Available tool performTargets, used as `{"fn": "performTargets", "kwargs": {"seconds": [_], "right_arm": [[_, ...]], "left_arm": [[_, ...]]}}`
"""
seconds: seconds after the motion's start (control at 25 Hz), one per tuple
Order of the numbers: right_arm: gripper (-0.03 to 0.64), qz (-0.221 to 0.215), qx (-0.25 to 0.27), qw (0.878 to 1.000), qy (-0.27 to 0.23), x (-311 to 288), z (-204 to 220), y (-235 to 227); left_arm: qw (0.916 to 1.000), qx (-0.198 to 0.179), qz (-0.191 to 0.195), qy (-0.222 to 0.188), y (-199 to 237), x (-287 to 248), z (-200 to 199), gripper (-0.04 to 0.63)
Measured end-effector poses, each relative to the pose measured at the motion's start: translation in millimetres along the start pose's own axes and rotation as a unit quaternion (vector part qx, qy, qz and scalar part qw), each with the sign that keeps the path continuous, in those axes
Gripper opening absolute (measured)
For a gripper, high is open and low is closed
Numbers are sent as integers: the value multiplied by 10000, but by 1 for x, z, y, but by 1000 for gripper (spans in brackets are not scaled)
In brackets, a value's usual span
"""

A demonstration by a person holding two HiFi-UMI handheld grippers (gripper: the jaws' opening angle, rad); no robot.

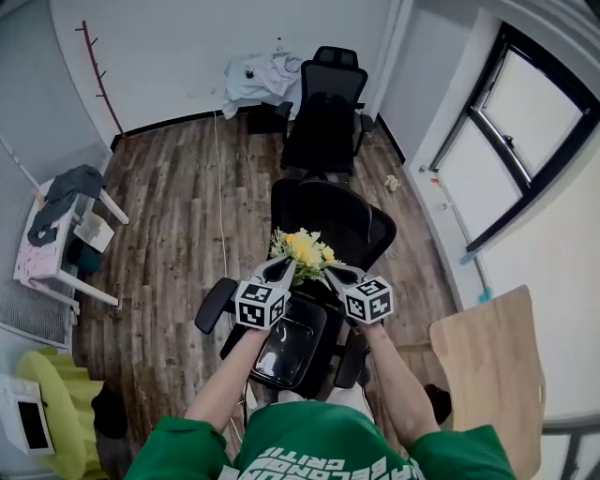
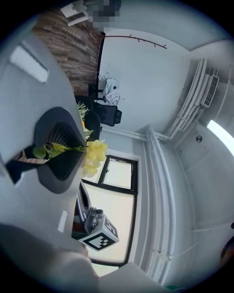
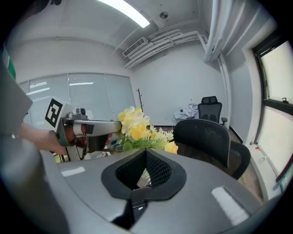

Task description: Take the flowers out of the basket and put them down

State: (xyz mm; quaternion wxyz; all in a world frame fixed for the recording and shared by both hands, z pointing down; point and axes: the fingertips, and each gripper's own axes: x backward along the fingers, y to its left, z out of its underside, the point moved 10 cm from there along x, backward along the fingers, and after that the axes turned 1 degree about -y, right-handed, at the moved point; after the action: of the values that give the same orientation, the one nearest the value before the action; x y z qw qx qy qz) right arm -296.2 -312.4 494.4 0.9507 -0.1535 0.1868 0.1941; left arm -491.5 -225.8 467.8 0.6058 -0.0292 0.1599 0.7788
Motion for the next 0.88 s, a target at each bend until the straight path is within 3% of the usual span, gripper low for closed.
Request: {"fn": "performTargets", "kwargs": {"seconds": [0.4,0.68,0.88], "right_arm": [[6,1015,-358,9929,-499,118,21,-41],[6,1752,-584,9799,-760,247,63,-64],[6,2311,-832,9647,-948,343,106,-63]], "left_arm": [[9927,-471,1109,103,-106,-58,-13,40],[9809,-696,1811,135,-222,-84,-9,37],[9669,-870,2389,225,-311,-86,6,35]]}}
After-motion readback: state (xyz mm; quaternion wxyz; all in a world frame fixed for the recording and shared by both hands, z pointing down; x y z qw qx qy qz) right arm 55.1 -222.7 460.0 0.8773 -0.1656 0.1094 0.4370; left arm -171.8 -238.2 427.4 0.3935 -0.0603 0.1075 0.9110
